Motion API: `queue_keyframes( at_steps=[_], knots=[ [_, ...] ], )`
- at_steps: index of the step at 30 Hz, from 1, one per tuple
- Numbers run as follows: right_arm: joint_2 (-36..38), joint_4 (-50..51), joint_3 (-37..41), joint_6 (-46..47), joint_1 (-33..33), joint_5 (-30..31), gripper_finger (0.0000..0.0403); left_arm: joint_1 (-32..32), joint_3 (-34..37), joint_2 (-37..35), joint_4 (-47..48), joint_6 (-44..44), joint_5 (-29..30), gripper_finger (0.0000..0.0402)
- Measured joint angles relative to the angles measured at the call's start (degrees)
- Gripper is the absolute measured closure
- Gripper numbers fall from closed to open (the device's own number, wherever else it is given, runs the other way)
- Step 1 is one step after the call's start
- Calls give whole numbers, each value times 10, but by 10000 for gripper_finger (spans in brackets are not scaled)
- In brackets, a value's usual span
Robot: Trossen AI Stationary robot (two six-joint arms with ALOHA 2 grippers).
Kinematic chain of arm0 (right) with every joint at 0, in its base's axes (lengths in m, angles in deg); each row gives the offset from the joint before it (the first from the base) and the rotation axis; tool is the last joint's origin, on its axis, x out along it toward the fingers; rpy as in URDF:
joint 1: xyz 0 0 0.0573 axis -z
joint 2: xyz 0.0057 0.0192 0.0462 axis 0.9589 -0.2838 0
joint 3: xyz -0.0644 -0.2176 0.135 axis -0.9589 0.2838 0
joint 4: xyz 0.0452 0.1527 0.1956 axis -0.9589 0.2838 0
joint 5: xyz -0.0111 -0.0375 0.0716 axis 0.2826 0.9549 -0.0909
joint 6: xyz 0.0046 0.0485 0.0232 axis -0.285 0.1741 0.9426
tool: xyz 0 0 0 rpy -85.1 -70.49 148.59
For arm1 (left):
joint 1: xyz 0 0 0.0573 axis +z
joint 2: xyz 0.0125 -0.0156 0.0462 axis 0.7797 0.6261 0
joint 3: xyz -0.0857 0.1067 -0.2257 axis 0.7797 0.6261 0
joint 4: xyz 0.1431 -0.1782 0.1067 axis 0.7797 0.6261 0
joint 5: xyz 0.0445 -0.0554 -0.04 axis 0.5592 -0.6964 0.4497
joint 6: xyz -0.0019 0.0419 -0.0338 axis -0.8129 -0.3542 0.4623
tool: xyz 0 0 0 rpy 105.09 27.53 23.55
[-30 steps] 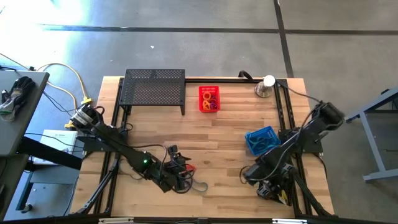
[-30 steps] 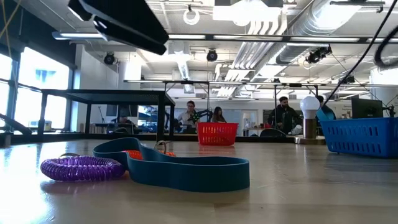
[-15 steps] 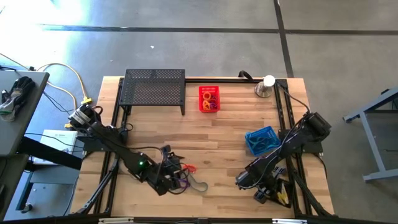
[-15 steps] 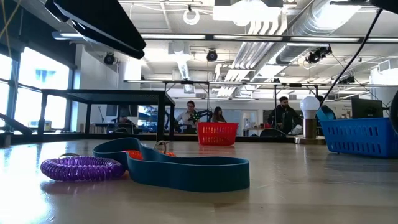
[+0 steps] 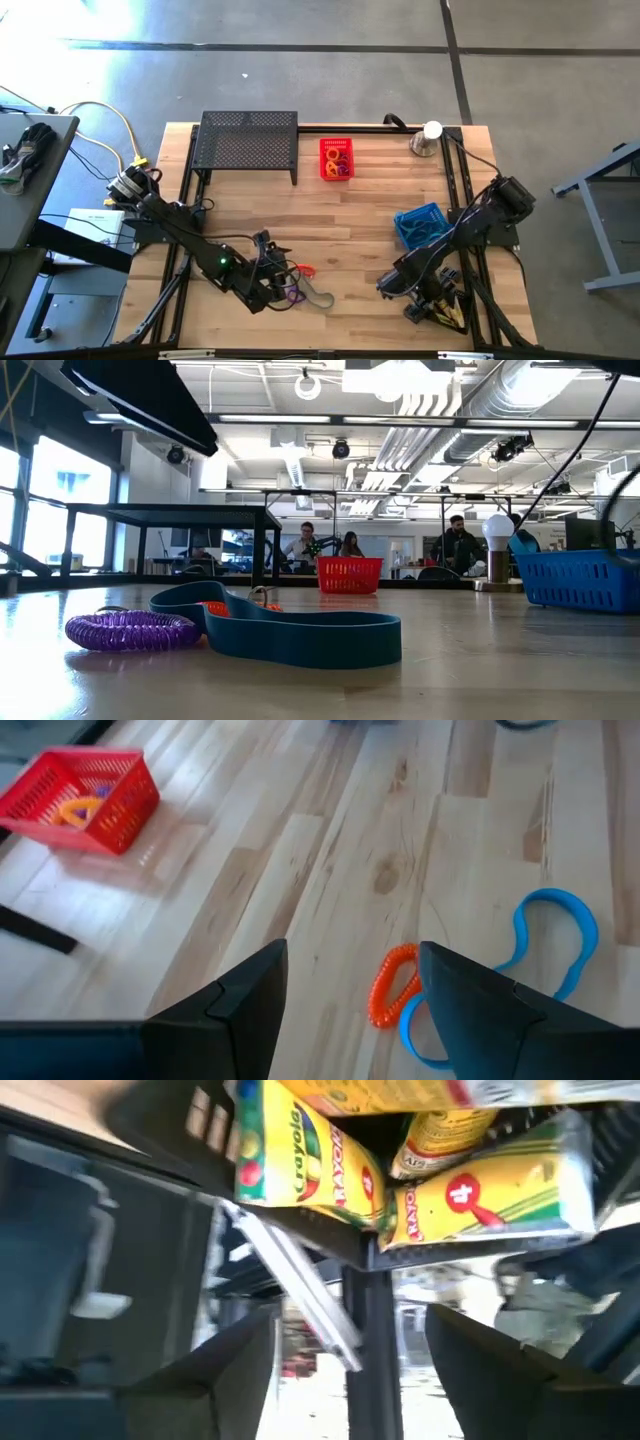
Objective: Pick & Place Office Desk Supplies
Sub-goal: Put the blue rubber band into the blue bin
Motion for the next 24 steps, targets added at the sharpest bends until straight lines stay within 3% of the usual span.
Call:
queue_keyframes(
  at_steps=[4,8,12,19,24],
  knots=[
    [41,2,-6,51,24,20,136,15,0,0,8,8,-34,185],
    [102,1,-23,116,39,113,125,26,0,-9,41,3,-56,185],
    [165,-9,-40,190,41,297,124,28,0,-46,106,2,-111,185],
    [222,-76,-40,182,29,656,127,28,0,-113,240,48,-311,185],
    [219,-172,-40,78,29,796,127,23,0,-123,305,138,-385,185]
  ],
)
